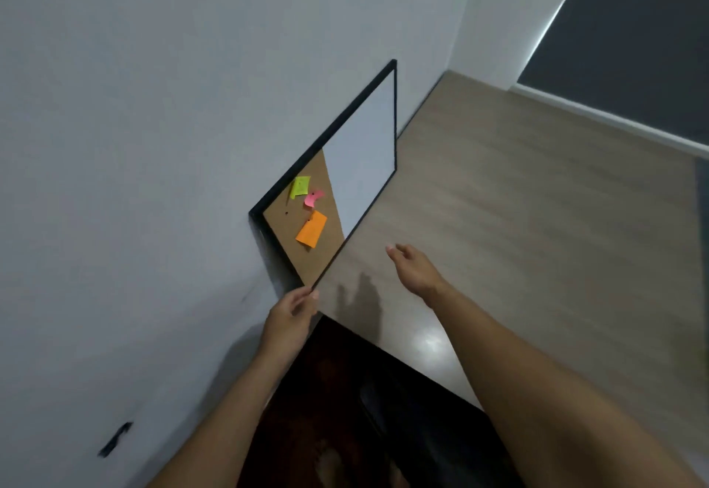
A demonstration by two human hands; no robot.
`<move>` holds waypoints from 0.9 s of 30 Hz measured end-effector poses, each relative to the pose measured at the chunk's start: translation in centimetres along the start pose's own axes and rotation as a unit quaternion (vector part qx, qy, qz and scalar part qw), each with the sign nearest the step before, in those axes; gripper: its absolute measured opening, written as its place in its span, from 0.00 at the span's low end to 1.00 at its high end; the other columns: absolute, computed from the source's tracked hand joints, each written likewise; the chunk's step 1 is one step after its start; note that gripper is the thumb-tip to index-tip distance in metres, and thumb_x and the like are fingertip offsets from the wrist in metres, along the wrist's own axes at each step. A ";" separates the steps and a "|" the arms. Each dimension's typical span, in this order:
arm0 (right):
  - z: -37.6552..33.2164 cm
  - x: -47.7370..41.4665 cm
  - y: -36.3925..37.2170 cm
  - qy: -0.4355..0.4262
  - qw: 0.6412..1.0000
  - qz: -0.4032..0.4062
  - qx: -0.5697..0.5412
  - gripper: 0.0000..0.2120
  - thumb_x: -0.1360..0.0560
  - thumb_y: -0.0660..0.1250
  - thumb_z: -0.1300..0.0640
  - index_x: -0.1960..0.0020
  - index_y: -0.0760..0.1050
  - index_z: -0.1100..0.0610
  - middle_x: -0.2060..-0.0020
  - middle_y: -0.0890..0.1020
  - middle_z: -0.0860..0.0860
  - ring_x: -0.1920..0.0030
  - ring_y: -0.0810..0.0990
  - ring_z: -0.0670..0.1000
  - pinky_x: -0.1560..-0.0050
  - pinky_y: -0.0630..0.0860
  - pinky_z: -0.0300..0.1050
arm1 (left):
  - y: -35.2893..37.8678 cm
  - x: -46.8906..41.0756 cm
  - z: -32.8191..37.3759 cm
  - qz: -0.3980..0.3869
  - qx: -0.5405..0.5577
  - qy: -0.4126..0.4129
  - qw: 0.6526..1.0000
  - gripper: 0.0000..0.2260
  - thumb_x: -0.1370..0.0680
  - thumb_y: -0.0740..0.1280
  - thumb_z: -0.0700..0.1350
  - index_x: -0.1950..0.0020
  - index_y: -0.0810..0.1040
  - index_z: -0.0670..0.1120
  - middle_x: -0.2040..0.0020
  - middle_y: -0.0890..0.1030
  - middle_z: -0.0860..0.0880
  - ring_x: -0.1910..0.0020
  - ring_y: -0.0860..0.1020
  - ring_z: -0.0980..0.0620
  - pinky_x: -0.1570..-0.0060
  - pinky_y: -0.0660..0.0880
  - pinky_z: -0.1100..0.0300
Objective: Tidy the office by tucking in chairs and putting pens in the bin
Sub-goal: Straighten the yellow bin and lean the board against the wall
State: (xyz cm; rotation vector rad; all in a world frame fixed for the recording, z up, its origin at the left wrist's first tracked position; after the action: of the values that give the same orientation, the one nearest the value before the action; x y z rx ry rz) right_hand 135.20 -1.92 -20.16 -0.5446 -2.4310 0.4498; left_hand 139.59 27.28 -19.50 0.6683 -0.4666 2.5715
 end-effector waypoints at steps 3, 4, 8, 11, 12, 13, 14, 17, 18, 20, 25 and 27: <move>3.3 3.4 -2.5 0.023 0.999 0.025 -0.003 0.31 0.16 0.62 0.40 0.23 0.71 0.61 0.25 0.75 0.55 0.26 0.74 0.53 0.25 0.67 0.47 | 2.5 0.8 1.0 -0.049 -0.039 0.013 0.998 0.16 0.19 0.69 0.61 0.33 0.80 0.59 0.37 0.84 0.55 0.39 0.83 0.56 0.33 0.78 0.51; 4.4 4.6 -3.4 0.033 0.999 0.032 -0.003 0.31 0.16 0.62 0.39 0.23 0.71 0.60 0.25 0.76 0.55 0.26 0.74 0.53 0.25 0.67 0.48 | 3.3 1.2 1.5 -0.062 -0.044 0.020 0.997 0.17 0.18 0.69 0.59 0.31 0.79 0.55 0.38 0.84 0.53 0.41 0.84 0.56 0.33 0.78 0.52; 8.3 9.3 -7.1 0.064 0.996 0.060 -0.022 0.32 0.17 0.63 0.40 0.20 0.67 0.58 0.24 0.74 0.55 0.26 0.74 0.54 0.25 0.68 0.50 | 7.2 2.6 3.9 -0.108 -0.079 0.048 0.990 0.14 0.16 0.68 0.52 0.32 0.80 0.49 0.39 0.85 0.52 0.44 0.85 0.56 0.39 0.79 0.56; 11.0 13.1 -10.3 0.081 0.992 0.081 -0.046 0.31 0.16 0.63 0.43 0.19 0.64 0.58 0.24 0.74 0.55 0.26 0.74 0.55 0.27 0.68 0.49 | 10.5 3.0 4.9 -0.136 -0.107 0.069 0.982 0.13 0.16 0.67 0.52 0.34 0.81 0.49 0.39 0.86 0.51 0.45 0.86 0.55 0.40 0.80 0.55; 11.9 14.4 -11.5 0.085 0.991 0.089 -0.050 0.31 0.16 0.63 0.44 0.19 0.63 0.58 0.24 0.74 0.55 0.25 0.73 0.55 0.28 0.68 0.48 | 11.8 3.4 5.3 -0.147 -0.116 0.075 0.980 0.12 0.16 0.67 0.52 0.34 0.81 0.50 0.40 0.86 0.53 0.45 0.87 0.55 0.38 0.80 0.52; 12.9 15.7 -12.7 0.089 0.990 0.098 -0.053 0.31 0.15 0.63 0.45 0.18 0.63 0.58 0.24 0.73 0.56 0.25 0.73 0.55 0.28 0.68 0.48 | 13.2 3.9 5.7 -0.158 -0.122 0.082 0.976 0.10 0.15 0.67 0.52 0.36 0.81 0.51 0.41 0.86 0.54 0.45 0.86 0.55 0.37 0.79 0.50; 14.0 17.1 -13.9 0.095 0.988 0.106 -0.055 0.30 0.15 0.63 0.45 0.18 0.62 0.58 0.24 0.73 0.56 0.25 0.73 0.55 0.28 0.68 0.48 | 14.7 4.6 6.2 -0.168 -0.126 0.088 0.974 0.09 0.15 0.67 0.51 0.37 0.81 0.52 0.41 0.86 0.55 0.45 0.86 0.54 0.38 0.79 0.51; 17.5 21.6 -17.5 0.106 0.983 0.138 -0.061 0.30 0.15 0.62 0.46 0.18 0.62 0.58 0.25 0.74 0.56 0.26 0.74 0.56 0.27 0.68 0.49 | 19.6 7.5 6.9 -0.194 -0.128 0.112 0.966 0.07 0.15 0.67 0.50 0.39 0.82 0.53 0.42 0.87 0.54 0.44 0.86 0.52 0.42 0.78 0.55; 18.9 23.2 -18.6 0.111 0.981 0.148 -0.064 0.30 0.15 0.62 0.46 0.18 0.62 0.58 0.25 0.74 0.56 0.27 0.75 0.56 0.28 0.69 0.49 | 21.3 8.6 6.9 -0.203 -0.128 0.118 0.964 0.07 0.15 0.67 0.49 0.39 0.82 0.52 0.41 0.87 0.53 0.44 0.87 0.51 0.43 0.78 0.55; 21.7 26.5 -20.6 0.118 0.977 0.165 -0.069 0.30 0.15 0.63 0.47 0.18 0.61 0.58 0.25 0.75 0.56 0.27 0.75 0.56 0.28 0.70 0.49 | 24.7 11.1 6.4 -0.225 -0.133 0.129 0.956 0.09 0.15 0.67 0.49 0.36 0.81 0.51 0.41 0.86 0.54 0.44 0.87 0.51 0.41 0.79 0.54; 29.6 34.6 -24.7 0.137 0.969 0.189 -0.076 0.30 0.15 0.62 0.47 0.18 0.62 0.57 0.26 0.75 0.56 0.28 0.76 0.56 0.28 0.71 0.50 | 32.3 19.2 4.1 -0.280 -0.154 0.145 0.936 0.13 0.15 0.67 0.51 0.32 0.80 0.51 0.39 0.85 0.54 0.45 0.87 0.54 0.47 0.77 0.58; 32.5 38.0 -26.3 0.142 0.965 0.208 -0.078 0.29 0.15 0.63 0.48 0.18 0.63 0.57 0.27 0.76 0.57 0.29 0.76 0.56 0.30 0.71 0.49 | 35.0 22.7 3.1 -0.302 -0.162 0.152 0.927 0.11 0.15 0.67 0.51 0.33 0.80 0.53 0.38 0.85 0.54 0.46 0.88 0.55 0.48 0.77 0.58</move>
State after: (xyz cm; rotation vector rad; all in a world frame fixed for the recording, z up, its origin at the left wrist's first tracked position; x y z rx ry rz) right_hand 79.86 -12.41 -15.28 -1.1184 -2.0832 0.3225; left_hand 105.68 3.78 -12.32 0.2326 -0.4743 1.9047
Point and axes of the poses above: each hand's wrist, its own x-axis away from the middle knuckle, its own y-axis out of the palm, z = x × y, the point moved 9 cm from there along -x, towards the middle knuckle
